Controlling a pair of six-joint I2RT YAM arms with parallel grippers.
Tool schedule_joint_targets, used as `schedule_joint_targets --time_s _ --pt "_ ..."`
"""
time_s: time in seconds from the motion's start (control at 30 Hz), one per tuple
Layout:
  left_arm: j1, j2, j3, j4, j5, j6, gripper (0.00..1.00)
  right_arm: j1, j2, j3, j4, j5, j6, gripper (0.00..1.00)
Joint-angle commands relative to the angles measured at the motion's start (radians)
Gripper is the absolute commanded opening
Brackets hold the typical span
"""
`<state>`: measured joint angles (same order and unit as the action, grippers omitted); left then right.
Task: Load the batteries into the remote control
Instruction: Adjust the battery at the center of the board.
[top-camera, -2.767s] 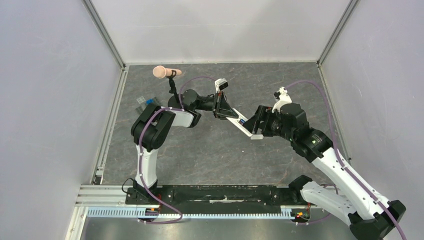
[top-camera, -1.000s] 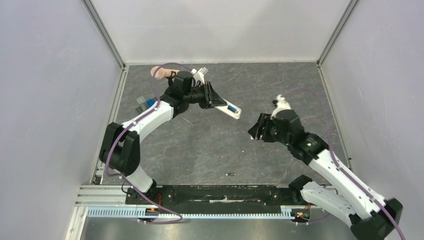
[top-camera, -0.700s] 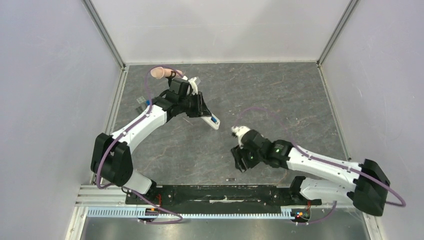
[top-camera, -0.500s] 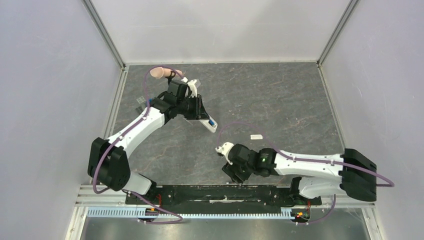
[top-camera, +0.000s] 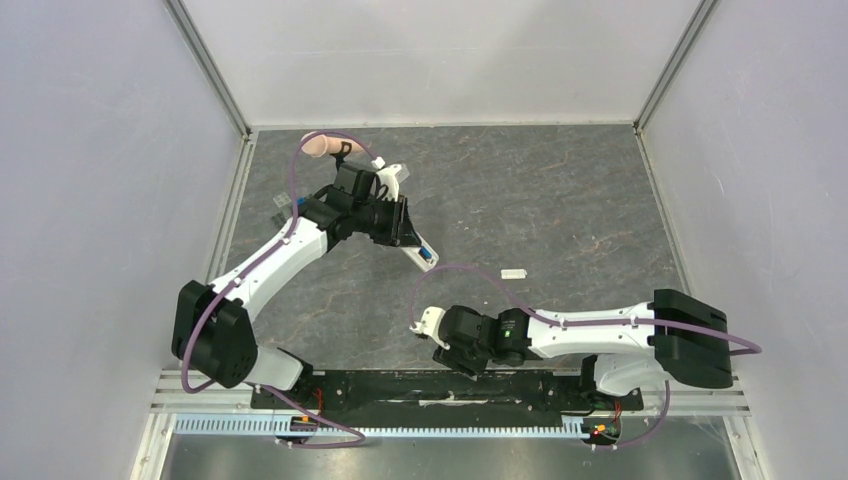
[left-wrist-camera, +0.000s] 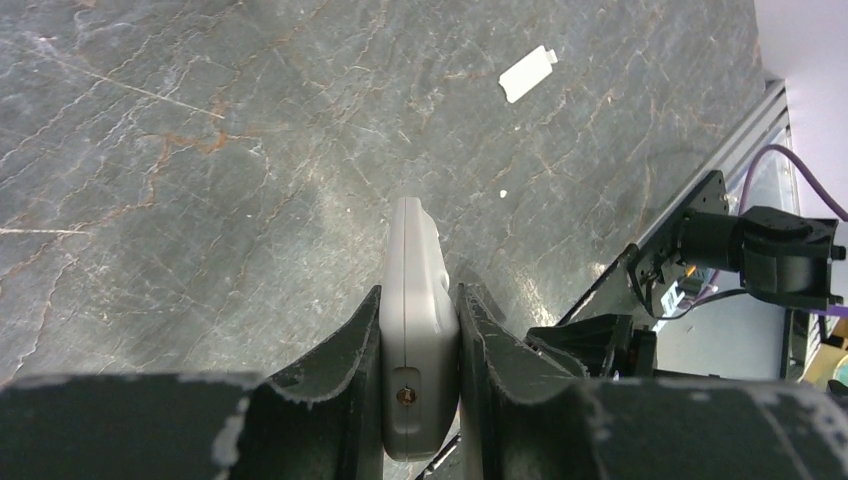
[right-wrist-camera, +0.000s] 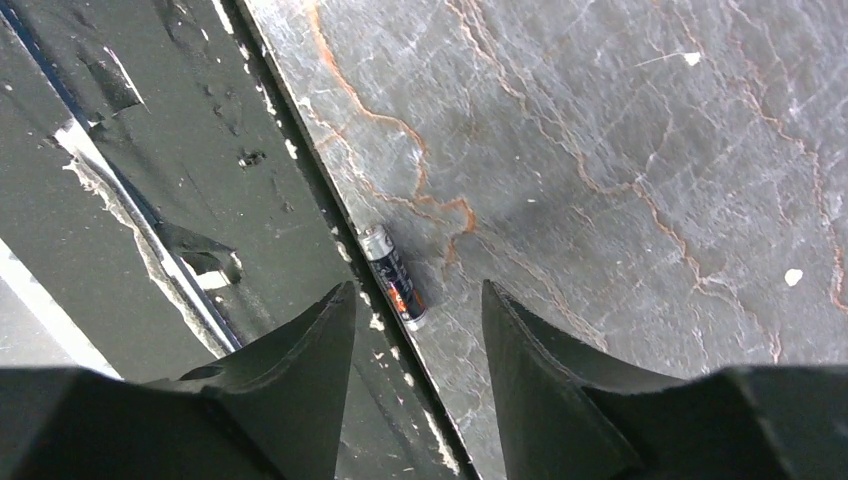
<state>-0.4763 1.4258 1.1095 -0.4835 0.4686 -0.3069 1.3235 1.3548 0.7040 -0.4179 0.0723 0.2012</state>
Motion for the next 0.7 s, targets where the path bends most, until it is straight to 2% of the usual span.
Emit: schedule_joint_targets --time_s 0.0,0.4,0.47,0.57,0.67 --pt "-0.011 -0.047 0.001 0.011 0.054 0.073 0.02 0.019 0.026 0.037 0.058 0.005 -0.035 0.5" --pt "-0.012 -0.031 0.018 0.003 0.06 0.082 0.02 0.023 0.093 0.042 0.084 0.032 -0.045 0.33" --pt "-0.012 -0.027 0.022 0.003 0.067 0.08 0.02 0.024 0.104 0.042 0.085 0.043 -0.04 0.26" --pt "-0.013 -0.025 0.027 0.003 0.071 0.081 0.02 0.023 0.131 0.058 0.06 0.076 -0.021 0.09" --pt "-0.015 -0.02 0.035 0.003 0.075 0.084 0.02 0.021 0.139 0.066 0.044 0.099 0.012 0.01"
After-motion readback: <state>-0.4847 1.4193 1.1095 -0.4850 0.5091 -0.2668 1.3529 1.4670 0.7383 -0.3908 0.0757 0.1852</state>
